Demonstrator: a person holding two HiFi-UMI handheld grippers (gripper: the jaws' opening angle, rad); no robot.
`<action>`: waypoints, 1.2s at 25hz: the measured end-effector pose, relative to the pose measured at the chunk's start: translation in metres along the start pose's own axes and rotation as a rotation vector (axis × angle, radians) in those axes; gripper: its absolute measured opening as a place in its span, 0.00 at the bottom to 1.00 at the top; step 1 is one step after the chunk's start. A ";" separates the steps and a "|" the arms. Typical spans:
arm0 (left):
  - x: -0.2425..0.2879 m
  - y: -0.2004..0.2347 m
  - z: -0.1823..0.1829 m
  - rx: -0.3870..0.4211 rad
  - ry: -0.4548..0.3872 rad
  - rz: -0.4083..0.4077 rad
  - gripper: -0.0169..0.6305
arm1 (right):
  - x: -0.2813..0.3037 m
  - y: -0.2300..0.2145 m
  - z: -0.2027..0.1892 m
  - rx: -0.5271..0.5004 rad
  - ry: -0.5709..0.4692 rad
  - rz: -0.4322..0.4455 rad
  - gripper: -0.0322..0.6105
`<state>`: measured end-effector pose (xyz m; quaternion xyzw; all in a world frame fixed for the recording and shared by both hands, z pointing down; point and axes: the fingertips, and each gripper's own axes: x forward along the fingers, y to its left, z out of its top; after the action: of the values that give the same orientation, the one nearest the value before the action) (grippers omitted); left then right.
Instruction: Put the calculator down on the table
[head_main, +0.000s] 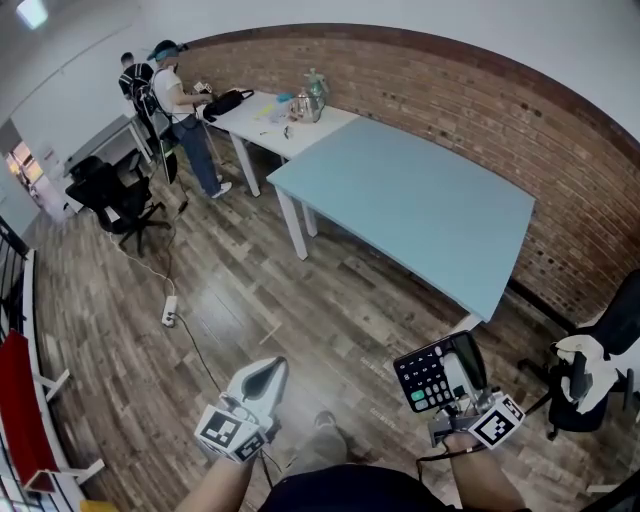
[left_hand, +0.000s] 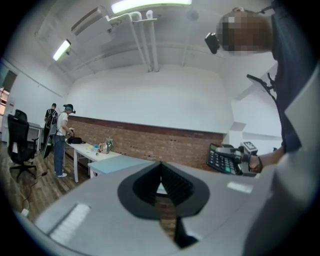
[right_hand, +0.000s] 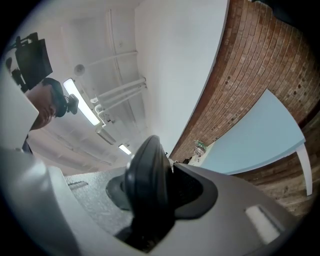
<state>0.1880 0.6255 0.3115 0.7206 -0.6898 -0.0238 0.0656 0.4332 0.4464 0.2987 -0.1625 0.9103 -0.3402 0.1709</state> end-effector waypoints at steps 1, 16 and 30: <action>0.004 0.008 0.003 -0.001 -0.003 -0.002 0.00 | 0.007 0.000 -0.001 0.002 -0.001 -0.006 0.26; 0.063 0.097 0.019 0.053 -0.029 -0.129 0.00 | 0.102 -0.001 -0.020 -0.055 -0.014 -0.038 0.26; 0.105 0.156 0.024 0.055 -0.014 -0.126 0.00 | 0.171 -0.031 -0.028 0.005 -0.047 -0.048 0.26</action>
<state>0.0352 0.5133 0.3134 0.7639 -0.6440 -0.0138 0.0394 0.2749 0.3695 0.3049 -0.1916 0.9012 -0.3424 0.1843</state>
